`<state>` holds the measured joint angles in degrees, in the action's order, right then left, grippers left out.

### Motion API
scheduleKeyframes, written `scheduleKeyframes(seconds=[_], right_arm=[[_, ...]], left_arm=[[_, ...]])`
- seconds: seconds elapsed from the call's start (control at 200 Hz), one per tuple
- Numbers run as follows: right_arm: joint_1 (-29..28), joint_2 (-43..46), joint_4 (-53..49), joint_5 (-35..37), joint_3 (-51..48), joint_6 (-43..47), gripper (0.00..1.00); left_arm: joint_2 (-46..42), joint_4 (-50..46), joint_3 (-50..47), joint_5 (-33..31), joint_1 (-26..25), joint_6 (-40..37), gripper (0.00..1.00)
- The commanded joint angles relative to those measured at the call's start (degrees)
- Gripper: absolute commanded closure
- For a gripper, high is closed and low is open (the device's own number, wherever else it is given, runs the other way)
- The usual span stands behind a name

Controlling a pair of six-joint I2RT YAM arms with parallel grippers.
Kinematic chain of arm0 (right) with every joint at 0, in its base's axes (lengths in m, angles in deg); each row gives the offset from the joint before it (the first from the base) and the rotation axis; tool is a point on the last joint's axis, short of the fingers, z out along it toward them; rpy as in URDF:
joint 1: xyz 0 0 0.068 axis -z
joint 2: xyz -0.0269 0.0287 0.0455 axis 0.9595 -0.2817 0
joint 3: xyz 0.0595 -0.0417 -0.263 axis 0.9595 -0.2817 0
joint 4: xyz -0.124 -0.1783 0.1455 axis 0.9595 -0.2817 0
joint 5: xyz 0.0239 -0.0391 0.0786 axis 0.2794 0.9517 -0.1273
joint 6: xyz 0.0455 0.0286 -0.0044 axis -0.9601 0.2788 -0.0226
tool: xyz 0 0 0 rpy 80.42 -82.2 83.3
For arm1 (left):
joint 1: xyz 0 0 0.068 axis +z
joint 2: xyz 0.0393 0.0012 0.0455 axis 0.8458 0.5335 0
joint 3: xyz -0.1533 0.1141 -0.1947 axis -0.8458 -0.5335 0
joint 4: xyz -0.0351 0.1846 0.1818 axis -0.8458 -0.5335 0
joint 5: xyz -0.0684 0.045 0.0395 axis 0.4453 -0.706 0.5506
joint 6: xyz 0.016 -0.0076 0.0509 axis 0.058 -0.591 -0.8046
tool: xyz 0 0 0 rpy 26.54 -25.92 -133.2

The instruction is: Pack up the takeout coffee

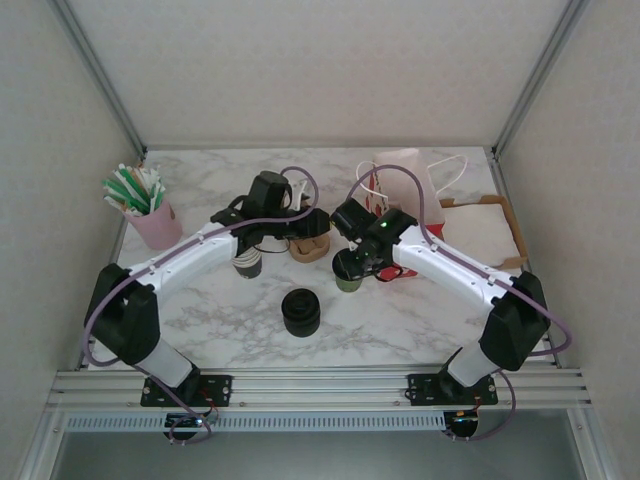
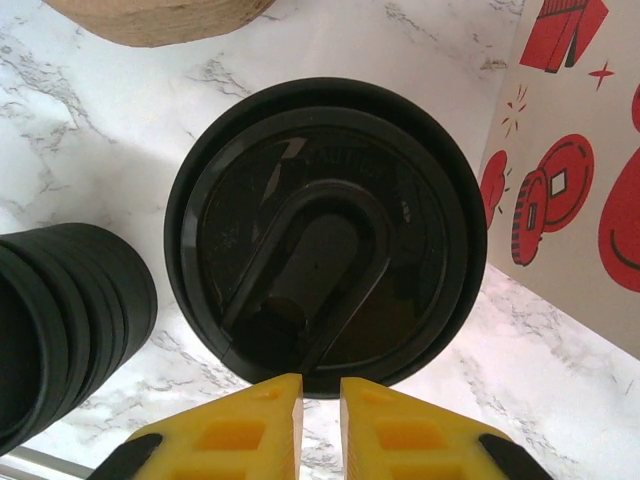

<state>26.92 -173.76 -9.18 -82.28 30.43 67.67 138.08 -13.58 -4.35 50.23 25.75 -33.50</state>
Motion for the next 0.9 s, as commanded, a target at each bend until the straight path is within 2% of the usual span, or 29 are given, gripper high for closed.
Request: scheduleKeyframes(seconds=[0.0, 0.896], right_arm=[[0.4, -1.3, 0.8, -0.1, 0.6, -1.0, 0.83], [0.5, -5.4, 0.8, -1.9, -3.5, -2.9, 0.84]], left_arm=[[1.4, -0.5, 1.0, 1.8, -0.7, -0.4, 0.71], [5.5, 2.1, -2.0, 3.0, -2.1, 0.6, 0.75]])
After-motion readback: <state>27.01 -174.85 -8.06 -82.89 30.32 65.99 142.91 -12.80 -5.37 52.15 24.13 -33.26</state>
